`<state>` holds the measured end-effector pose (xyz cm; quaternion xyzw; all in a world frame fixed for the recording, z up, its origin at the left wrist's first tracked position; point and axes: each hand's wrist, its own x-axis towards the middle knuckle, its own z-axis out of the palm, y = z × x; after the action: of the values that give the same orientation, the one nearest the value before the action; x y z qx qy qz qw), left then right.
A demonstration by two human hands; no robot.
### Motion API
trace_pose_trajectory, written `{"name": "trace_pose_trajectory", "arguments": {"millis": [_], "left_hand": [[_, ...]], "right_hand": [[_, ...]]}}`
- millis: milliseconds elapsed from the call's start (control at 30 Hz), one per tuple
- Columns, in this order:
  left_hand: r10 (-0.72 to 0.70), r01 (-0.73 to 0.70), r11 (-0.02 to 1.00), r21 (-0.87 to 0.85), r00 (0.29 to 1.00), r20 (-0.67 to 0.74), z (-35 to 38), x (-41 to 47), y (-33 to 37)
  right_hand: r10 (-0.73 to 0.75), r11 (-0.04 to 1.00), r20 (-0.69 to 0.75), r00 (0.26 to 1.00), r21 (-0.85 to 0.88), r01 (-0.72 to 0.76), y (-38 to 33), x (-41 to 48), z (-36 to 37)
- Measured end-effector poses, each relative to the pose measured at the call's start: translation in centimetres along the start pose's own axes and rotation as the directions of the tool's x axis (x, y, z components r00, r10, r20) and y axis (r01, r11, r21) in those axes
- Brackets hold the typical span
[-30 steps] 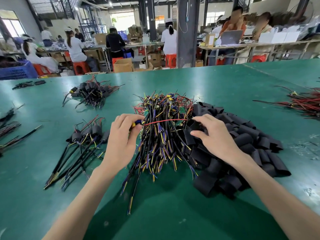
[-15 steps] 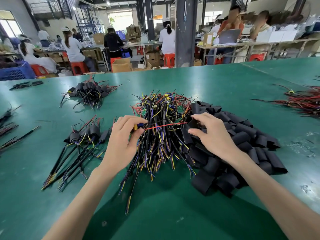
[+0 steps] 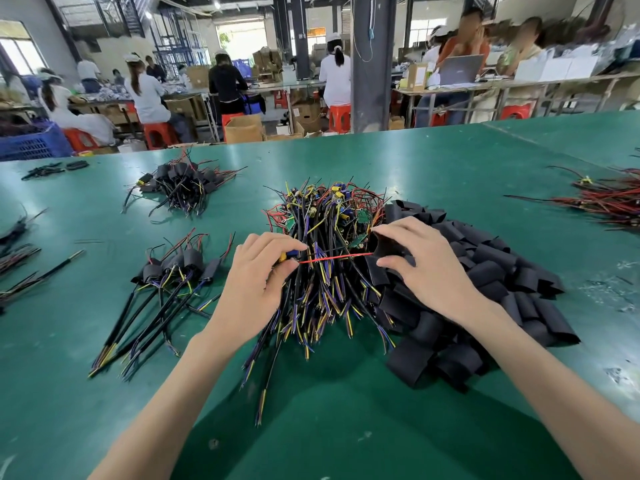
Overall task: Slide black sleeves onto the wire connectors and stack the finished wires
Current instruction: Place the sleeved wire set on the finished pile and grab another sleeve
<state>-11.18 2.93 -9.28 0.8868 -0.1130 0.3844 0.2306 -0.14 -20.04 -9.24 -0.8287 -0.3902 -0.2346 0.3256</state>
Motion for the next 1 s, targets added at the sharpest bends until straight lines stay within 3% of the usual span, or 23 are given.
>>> {"name": "trace_pose_trajectory", "arguments": {"millis": [100,233,500,1000], "left_hand": [[-0.006,0.006,1.0,-0.022,1.0,0.017,0.6,-0.1,0.7],[-0.001,0.006,0.999,-0.049,0.996,0.086,1.4,-0.5,1.8],[-0.023,0.024,0.992,-0.126,1.0,0.005,2.0,-0.7,2.0],[-0.057,0.053,0.995,-0.086,0.998,-0.035,1.8,-0.7,2.5]], "right_hand": [[-0.175,0.961,0.0,0.985,-0.218,0.171,-0.9,-0.1,0.3],[-0.301,0.924,-0.013,0.953,-0.251,0.289,-2.6,-0.4,0.9],[-0.235,0.97,0.031,0.971,-0.049,0.236,-3.5,-1.1,1.0],[-0.203,0.978,0.045,0.978,0.049,0.201,-3.4,-1.0,0.9]]}}
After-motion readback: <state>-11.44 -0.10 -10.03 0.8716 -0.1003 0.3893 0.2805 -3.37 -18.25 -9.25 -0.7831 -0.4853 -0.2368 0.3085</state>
